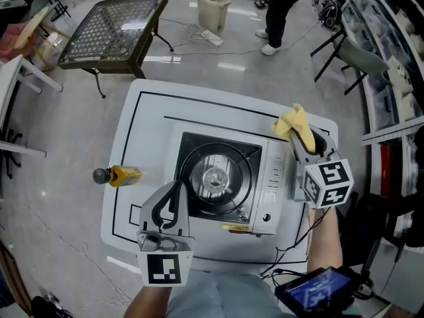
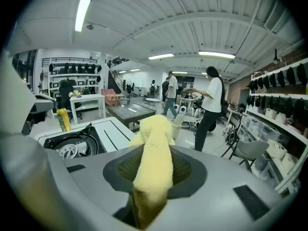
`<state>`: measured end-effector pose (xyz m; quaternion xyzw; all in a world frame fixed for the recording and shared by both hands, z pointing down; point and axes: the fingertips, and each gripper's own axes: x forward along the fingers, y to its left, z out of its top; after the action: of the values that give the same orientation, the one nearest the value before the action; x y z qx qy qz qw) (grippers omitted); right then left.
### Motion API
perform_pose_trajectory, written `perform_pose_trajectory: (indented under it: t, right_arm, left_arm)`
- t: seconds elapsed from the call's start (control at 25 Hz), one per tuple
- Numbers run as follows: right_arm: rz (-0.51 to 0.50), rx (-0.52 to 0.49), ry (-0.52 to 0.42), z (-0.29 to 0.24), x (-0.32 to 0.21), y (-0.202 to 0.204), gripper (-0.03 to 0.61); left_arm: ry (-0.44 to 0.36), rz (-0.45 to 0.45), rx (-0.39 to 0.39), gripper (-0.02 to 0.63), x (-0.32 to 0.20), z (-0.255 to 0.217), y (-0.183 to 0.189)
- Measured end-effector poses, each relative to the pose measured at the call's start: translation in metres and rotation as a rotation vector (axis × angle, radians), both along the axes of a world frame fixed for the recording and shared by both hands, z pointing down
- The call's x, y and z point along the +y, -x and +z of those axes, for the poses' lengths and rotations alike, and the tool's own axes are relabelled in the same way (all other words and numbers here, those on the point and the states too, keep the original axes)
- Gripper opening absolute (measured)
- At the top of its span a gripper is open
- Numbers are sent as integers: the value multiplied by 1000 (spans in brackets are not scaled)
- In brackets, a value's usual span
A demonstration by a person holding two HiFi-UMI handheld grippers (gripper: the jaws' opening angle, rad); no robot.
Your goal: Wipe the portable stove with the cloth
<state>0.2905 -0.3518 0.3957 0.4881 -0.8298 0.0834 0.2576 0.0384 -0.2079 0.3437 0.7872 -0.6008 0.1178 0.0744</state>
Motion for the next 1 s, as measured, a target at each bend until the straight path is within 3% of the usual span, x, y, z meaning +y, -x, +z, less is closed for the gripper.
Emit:
perform_pose_trajectory:
  t: [0.12, 0.28, 0.64, 0.76, 1.0]
  right_arm:
    - [-42, 65, 25, 6, 6, -3, 132]
    - [-114, 173, 55, 17, 12, -6, 132]
    - [-285, 328, 51, 23, 20, 11, 132]
    - [-311, 373, 74, 34, 16, 20, 132]
    - [-329, 370, 114, 41, 9, 41, 132]
  left_arm:
    - [-12, 51, -60, 18, 4, 1, -2]
    - [15, -15, 22, 18, 11, 9, 4]
    - [62, -90, 31, 18, 50, 26, 9]
    - [56, -74, 37, 18, 43, 28, 14]
    - [55, 4, 52, 18, 32, 33, 18]
